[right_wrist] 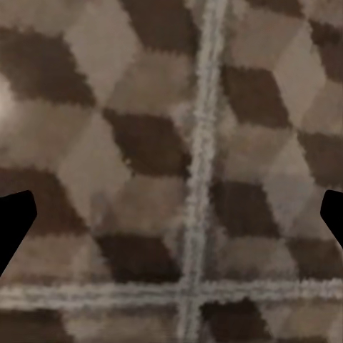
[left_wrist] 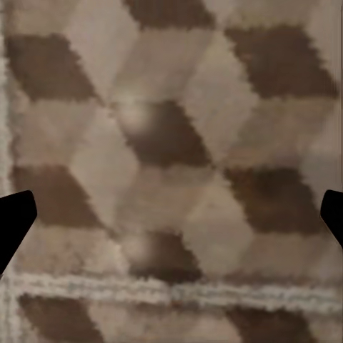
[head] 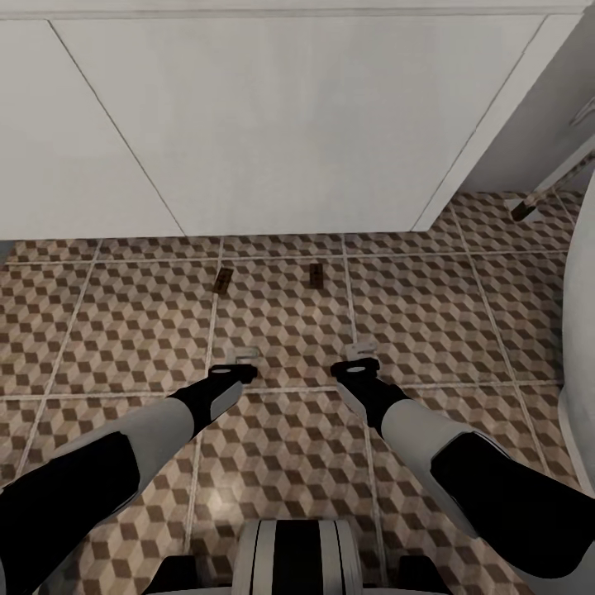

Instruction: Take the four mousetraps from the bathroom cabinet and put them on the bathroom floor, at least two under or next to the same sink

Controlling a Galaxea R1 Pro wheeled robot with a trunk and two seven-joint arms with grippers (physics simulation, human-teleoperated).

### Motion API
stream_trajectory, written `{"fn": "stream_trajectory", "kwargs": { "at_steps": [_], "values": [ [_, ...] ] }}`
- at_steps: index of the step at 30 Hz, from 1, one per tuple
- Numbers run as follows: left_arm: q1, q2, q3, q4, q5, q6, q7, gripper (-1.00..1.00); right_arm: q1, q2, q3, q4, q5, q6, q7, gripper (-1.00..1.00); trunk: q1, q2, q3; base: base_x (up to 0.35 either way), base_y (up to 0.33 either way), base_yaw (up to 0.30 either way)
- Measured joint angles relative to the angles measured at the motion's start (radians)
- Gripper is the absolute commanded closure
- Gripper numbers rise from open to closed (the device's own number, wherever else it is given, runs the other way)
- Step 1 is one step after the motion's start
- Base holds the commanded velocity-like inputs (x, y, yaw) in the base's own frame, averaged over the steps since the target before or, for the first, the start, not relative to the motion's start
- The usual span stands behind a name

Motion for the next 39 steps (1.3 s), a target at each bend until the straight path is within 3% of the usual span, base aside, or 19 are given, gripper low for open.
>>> {"fn": "stream_trajectory", "kwargs": {
  "at_steps": [12,35,39],
  "values": [
    [0.002,0.0,-0.002,0.001,-0.007,-0.103,0.001,-1.0,0.0,0.0,0.0,0.0,0.0,0.0,0.0,-1.0,0.0,0.0,0.0,-0.003,0.0,0.0],
    [0.006,0.002,-0.003,0.002,-0.009,-0.117,0.004,-1.0,0.0,0.0,0.002,0.0,0.0,0.0,0.0,-1.0,0.0,0.0,0.0,0.0,0.0,0.0],
    [0.007,0.001,-0.003,0.003,-0.009,-0.117,0.004,-1.0,0.0,0.0,0.001,0.0,0.0,0.0,0.0,-1.0,-0.002,0.001,0.015,0.0,0.0,0.0]
  ]
}}
